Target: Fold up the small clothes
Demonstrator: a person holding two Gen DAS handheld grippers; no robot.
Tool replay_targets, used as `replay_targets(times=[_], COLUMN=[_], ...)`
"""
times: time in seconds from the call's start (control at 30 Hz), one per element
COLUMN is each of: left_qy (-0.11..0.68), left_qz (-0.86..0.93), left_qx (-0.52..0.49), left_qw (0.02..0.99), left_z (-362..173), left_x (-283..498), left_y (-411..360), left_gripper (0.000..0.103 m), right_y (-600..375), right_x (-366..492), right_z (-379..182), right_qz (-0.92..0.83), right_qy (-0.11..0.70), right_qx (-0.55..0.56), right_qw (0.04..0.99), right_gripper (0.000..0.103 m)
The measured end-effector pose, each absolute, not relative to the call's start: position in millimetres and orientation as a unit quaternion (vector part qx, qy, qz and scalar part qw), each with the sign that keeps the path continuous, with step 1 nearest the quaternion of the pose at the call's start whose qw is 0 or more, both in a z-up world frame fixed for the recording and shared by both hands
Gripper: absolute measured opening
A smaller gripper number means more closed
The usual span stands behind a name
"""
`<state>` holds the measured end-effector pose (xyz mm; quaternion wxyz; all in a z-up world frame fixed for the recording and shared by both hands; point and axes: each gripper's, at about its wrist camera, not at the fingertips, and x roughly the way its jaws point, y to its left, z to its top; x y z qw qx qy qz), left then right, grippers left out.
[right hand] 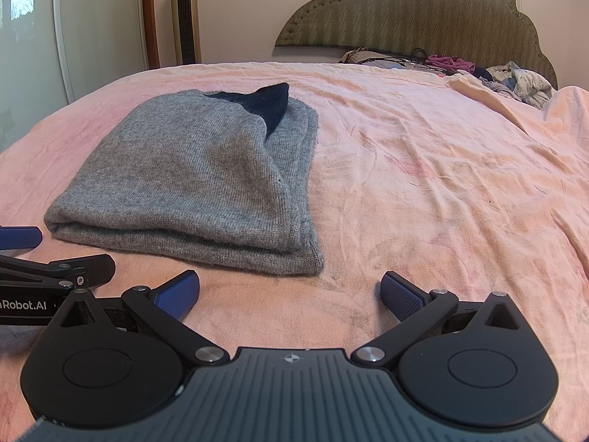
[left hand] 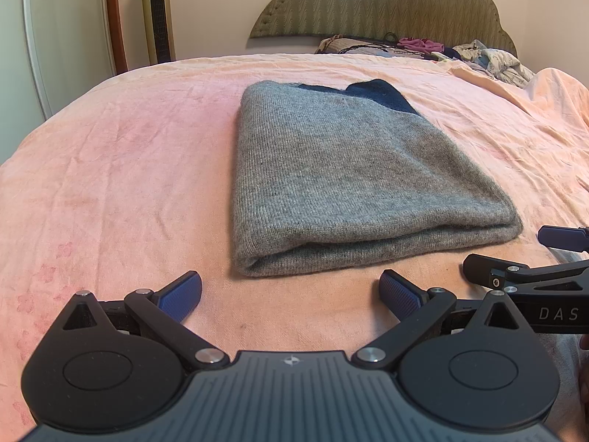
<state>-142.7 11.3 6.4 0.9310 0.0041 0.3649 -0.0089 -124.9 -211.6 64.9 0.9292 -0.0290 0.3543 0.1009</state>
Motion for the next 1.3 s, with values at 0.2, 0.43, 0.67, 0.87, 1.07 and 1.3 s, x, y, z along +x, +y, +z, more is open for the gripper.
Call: replay_targets(times=[0.2, 0.43, 0.67, 0.87, 1.07, 1.3], left_qy=[0.365, 0.365, 0.365, 0.365, 0.366, 0.373], left_qz=[-0.009, -0.009, -0.009, -0.009, -0.01, -0.01], left_qx=[0.004, 0.004, 0.004, 0.004, 0.0, 0.003], left_qw=[0.931, 0.931, 0.931, 0.931, 0.931, 0.928], left_z=[6.3, 6.1, 6.1, 6.0, 7.8, 10.9], left_x=[-142.7, -142.8, -142.7, -142.7, -143.8, -141.9], left_y=[11.3, 10.8, 11.3, 11.4, 9.8, 9.2], left_gripper=[0.103, 0.103, 0.103, 0.103, 0.103, 0.103], right_y=[-211.8, -211.7, -211.7, -211.7, -211.6, -211.6], right_x=[-124.9, -124.9, -124.9, -124.9, -125.0, -125.0], right_z=[64.8, 64.7, 64.7, 64.7, 64.9, 65.0], right_qz=[0.101, 0.101, 0.101, 0.101, 0.101, 0.101], right_qy=[0.354, 0.354, 0.354, 0.354, 0.354, 0.354], right_qx=[-0.029, -0.029, -0.029, -0.029, -0.029, -0.029], right_qw=[0.929, 0.929, 0.929, 0.929, 0.929, 0.929], right_gripper=[0.103, 0.103, 0.103, 0.103, 0.103, 0.103])
